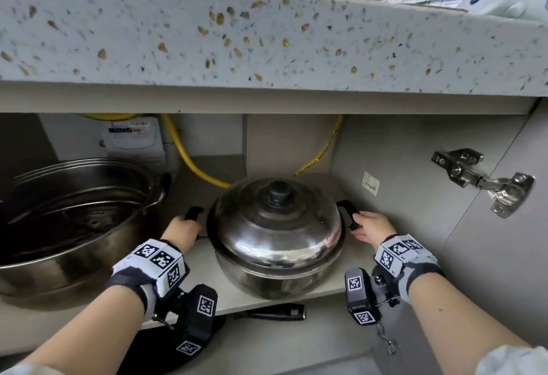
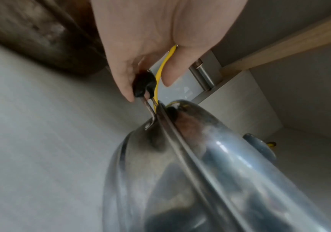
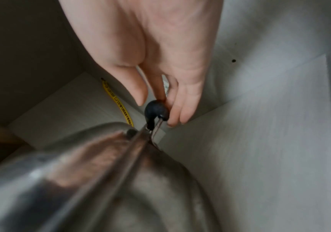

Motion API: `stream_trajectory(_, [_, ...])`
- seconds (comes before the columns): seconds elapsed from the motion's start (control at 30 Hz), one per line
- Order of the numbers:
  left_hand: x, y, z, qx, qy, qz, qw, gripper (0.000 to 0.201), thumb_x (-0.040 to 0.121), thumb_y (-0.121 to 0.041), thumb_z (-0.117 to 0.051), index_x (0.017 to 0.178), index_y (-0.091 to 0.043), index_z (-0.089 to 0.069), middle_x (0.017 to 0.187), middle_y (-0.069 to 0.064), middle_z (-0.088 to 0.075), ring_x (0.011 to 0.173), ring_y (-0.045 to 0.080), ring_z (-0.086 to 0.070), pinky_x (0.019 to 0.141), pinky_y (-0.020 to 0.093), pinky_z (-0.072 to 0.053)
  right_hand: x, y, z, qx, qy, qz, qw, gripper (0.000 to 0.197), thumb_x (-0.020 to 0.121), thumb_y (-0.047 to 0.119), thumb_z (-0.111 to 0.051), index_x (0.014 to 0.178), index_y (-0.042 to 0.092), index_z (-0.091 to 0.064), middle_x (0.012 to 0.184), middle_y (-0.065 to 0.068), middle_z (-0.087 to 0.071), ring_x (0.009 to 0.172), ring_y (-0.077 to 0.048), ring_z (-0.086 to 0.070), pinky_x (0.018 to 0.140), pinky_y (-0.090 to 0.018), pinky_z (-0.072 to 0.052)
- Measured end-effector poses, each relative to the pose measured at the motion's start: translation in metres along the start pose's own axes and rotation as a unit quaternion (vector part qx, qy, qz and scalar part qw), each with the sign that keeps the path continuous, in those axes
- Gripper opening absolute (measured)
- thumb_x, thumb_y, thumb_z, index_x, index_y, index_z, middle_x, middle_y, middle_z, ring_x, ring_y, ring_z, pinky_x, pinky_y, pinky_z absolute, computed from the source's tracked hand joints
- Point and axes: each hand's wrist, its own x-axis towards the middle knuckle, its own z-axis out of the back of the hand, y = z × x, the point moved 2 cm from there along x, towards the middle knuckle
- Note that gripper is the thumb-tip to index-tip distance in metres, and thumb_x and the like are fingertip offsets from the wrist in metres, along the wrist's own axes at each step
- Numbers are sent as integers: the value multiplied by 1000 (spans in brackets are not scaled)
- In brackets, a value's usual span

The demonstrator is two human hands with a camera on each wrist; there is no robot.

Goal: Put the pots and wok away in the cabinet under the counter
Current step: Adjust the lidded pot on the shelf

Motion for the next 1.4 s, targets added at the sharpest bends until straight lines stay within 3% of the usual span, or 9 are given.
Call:
stream_trajectory(0.1, [-8,8,3,1,-7,-11,1000,34,81,1,-48,111,17,-53,63,10,-48,74,28,-51,72,34,-41,-13,-5,18,13,-18,21,1000,41,91,-3,-44,131,-10,-40,109,-31,-54,67,-28,-56,84,-38,-47])
stream_trajectory(0.3, [-34,-18,9,-148,17,-73,986,31,88,7,-42,119,11,-44,88,14,-53,83,26,-56,77,36,-57,-43,27,51,72,2,41,997,42,91,-3,-44,132,-8,-39,86,-19,-58,65,-22,-52,46,-12,-50])
stream_trajectory(0.43, [-54,-52,30,-246,25,-122,961,34,90,5,-41,124,9,-38,80,5,-52,71,10,-55,48,12,-52,-65,62,55,129,1,89,988,41,91,-2,-44,131,-7,-40,76,-10,-54,65,-21,-54,44,-11,-51])
stream_trajectory(0.6, [-64,-89,98,-327,-20,-155,932,8,88,3,-47,91,-2,-53,79,6,-56,80,16,-58,51,10,-54,-91,110,23,168,23,158,973,41,89,1,-48,129,-8,-42,68,-11,-63,41,-6,-63,46,-13,-53])
stream_trajectory(0.77, [-70,-92,171,-400,-19,-156,903,40,89,-5,-49,127,8,-46,122,2,-50,70,-7,-68,67,9,-50,-109,146,-37,196,85,162,963,41,89,0,-49,129,-6,-41,85,-13,-59,52,-14,-62,47,-12,-52])
stream_trajectory(0.93, [-71,-76,237,-353,-88,-180,914,17,88,0,-50,98,7,-62,78,9,-77,106,30,-56,75,9,-48,-128,160,-106,232,164,172,943,66,26,33,-89,78,9,-57,53,4,-70,47,-4,-66,52,-16,-56])
stream_trajectory(1.03, [-65,-63,267,-325,-161,-154,919,30,90,-2,-46,118,4,-54,75,-3,-60,87,15,-56,71,16,-50,-135,166,-148,230,193,170,939,17,73,5,-68,74,13,-54,71,-2,-63,46,0,-65,54,-14,-54])
stream_trajectory(1.27, [-53,-30,315,-295,-224,-145,917,41,89,2,-44,130,-3,-46,81,1,-55,76,10,-55,57,7,-48,-143,171,-225,180,231,173,940,16,89,-4,-44,97,4,-55,86,-7,-56,69,-16,-58,53,-11,-52])
stream_trajectory(1.4, [-41,-15,324,-280,-230,-136,922,46,89,1,-45,134,-9,-44,115,9,-53,102,18,-52,77,18,-45,-139,164,-247,163,229,164,945,41,89,-3,-46,130,-7,-40,120,-23,-53,82,-22,-57,85,-31,-50])
